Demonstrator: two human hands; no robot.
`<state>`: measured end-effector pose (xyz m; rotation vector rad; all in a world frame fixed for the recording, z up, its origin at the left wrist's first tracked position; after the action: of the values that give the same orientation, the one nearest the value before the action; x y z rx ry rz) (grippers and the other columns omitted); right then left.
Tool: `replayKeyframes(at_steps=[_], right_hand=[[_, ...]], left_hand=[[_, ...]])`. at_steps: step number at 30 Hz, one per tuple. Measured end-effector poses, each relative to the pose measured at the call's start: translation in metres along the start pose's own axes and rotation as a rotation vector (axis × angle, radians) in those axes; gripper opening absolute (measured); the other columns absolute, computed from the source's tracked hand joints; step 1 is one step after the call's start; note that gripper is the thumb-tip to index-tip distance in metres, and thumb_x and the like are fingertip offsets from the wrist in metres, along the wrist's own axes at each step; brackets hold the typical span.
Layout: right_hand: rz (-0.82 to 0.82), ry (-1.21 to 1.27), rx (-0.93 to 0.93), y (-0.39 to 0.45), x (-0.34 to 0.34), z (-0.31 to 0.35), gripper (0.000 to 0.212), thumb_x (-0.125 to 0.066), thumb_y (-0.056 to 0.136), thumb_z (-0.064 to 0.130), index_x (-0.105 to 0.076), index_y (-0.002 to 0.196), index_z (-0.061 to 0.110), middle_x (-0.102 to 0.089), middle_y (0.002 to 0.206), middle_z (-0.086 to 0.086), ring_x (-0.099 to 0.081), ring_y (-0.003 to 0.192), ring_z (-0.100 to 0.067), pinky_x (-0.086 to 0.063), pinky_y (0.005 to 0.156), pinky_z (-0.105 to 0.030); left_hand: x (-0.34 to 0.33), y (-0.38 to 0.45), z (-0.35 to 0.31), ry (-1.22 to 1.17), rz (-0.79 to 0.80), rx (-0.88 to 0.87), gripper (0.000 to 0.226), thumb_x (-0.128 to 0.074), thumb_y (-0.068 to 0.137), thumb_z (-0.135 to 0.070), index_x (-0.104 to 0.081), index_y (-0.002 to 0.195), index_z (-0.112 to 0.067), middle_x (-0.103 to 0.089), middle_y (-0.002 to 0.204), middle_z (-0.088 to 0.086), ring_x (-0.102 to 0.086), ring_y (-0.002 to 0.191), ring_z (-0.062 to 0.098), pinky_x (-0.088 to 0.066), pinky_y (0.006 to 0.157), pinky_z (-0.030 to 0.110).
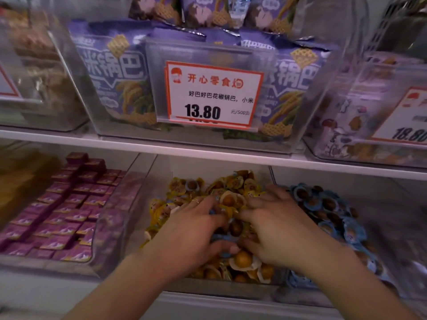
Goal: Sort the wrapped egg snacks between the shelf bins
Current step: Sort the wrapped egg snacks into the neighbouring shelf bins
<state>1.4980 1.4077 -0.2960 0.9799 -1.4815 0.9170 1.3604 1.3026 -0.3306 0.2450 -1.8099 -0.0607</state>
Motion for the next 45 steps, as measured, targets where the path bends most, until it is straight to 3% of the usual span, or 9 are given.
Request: replayKeyframes(at_steps=[5, 9, 15, 19, 25, 32, 36, 41, 45], right_hand=[[0.050, -0.024, 0.021, 0.004, 0.000, 0.009, 0.049, -0.055, 0.082, 0.061, -0.063, 0.118, 0.030, -0.055, 0.121, 0.001, -0.046, 0.121, -0.027, -0.015, 0.117, -0.053], [-0.025, 0.046, -0.002, 0.009, 0.004, 0.010, 0.043, -0.040, 0.092, 0.061, -0.065, 0.095, 0.026, -0.056, 0.096, 0.007, -0.054, 0.104, -0.021, -0.031, 0.110, -0.048], [-0.182, 0.123, -0.049, 0.033, 0.018, 0.003, 0.049, -0.036, 0.093, 0.061, -0.063, 0.077, 0.023, -0.055, 0.080, 0.006, -0.057, 0.076, -0.018, -0.048, 0.068, -0.033], [-0.097, 0.096, -0.085, 0.051, 0.006, 0.007, 0.036, -0.049, 0.090, 0.051, -0.060, 0.118, 0.031, -0.058, 0.116, 0.002, -0.055, 0.110, -0.021, -0.045, 0.085, -0.033], [0.036, 0.281, 0.014, 0.068, -0.008, 0.019, 0.083, -0.051, 0.081, 0.038, -0.012, 0.154, 0.041, -0.024, 0.161, 0.007, -0.029, 0.144, -0.019, -0.029, 0.115, -0.035], [0.127, 0.400, 0.000, 0.072, -0.011, 0.018, 0.063, -0.045, 0.077, 0.049, -0.052, 0.139, 0.037, -0.054, 0.134, 0.005, -0.051, 0.123, -0.016, -0.043, 0.101, -0.028], [0.170, 0.338, -0.065, 0.070, -0.017, 0.010, 0.052, -0.067, 0.082, 0.036, -0.054, 0.132, 0.036, -0.054, 0.122, 0.004, -0.051, 0.114, -0.016, -0.045, 0.093, -0.027], [0.083, 0.292, -0.113, 0.067, -0.018, 0.014, 0.038, -0.060, 0.086, 0.030, -0.054, 0.123, 0.031, -0.063, 0.111, 0.000, -0.061, 0.104, -0.023, -0.054, 0.081, -0.039], [-0.002, 0.429, -0.128, 0.064, -0.010, 0.008, 0.015, -0.063, 0.090, 0.028, -0.053, 0.099, 0.033, -0.063, 0.101, 0.008, -0.060, 0.097, -0.016, -0.048, 0.073, -0.030]], left_hand=[[0.010, -0.008, 0.019, -0.288, -0.166, 0.109, 0.046, -0.050, 0.075, -0.075, -0.064, 0.074, -0.031, -0.054, 0.095, -0.017, -0.057, 0.086, 0.002, -0.049, 0.075, 0.032], [0.022, -0.016, 0.038, -0.701, -0.490, 0.405, 0.037, -0.058, 0.095, -0.041, -0.065, 0.064, -0.023, -0.063, 0.065, -0.004, -0.059, 0.062, 0.001, -0.045, 0.058, 0.019], [0.011, -0.020, 0.050, -1.096, -0.585, 0.722, 0.038, -0.060, 0.094, -0.037, -0.062, 0.072, -0.007, -0.054, 0.054, -0.004, -0.050, 0.051, 0.008, -0.038, 0.046, 0.020], [0.007, -0.017, 0.050, -0.972, -0.500, 0.672, 0.027, -0.062, 0.094, -0.034, -0.064, 0.076, -0.013, -0.064, 0.067, 0.002, -0.060, 0.064, 0.012, -0.047, 0.062, 0.031], [0.016, -0.023, 0.037, -0.773, -0.140, 0.406, 0.013, -0.069, 0.088, -0.037, -0.062, 0.096, -0.030, -0.068, 0.080, -0.005, -0.066, 0.074, 0.006, -0.053, 0.067, 0.023], [0.017, -0.033, 0.037, -0.693, -0.208, 0.439, 0.019, -0.064, 0.091, -0.023, -0.061, 0.108, -0.033, -0.065, 0.098, -0.012, -0.063, 0.086, 0.003, -0.051, 0.071, 0.021], [0.017, -0.033, 0.039, -0.737, -0.294, 0.476, 0.023, -0.069, 0.088, -0.023, -0.063, 0.108, -0.033, -0.066, 0.094, -0.013, -0.064, 0.079, 0.000, -0.052, 0.067, 0.019], [0.018, -0.029, 0.040, -0.735, -0.348, 0.476, 0.023, -0.072, 0.086, -0.019, -0.066, 0.105, -0.030, -0.067, 0.092, -0.012, -0.063, 0.080, -0.003, -0.048, 0.064, 0.012], [0.018, -0.028, 0.043, -0.862, -0.412, 0.507, 0.025, -0.075, 0.083, -0.016, -0.068, 0.103, -0.030, -0.069, 0.086, -0.014, -0.065, 0.075, -0.006, -0.049, 0.059, 0.011]])
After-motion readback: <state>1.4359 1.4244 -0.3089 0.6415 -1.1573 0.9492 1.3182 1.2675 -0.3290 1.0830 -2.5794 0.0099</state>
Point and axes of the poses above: each hand's wrist, its own y-axis towards the middle knuckle, its own x-axis out of the back of the hand, z = x × y, the point moved 3 cm from there along y, towards the middle knuckle
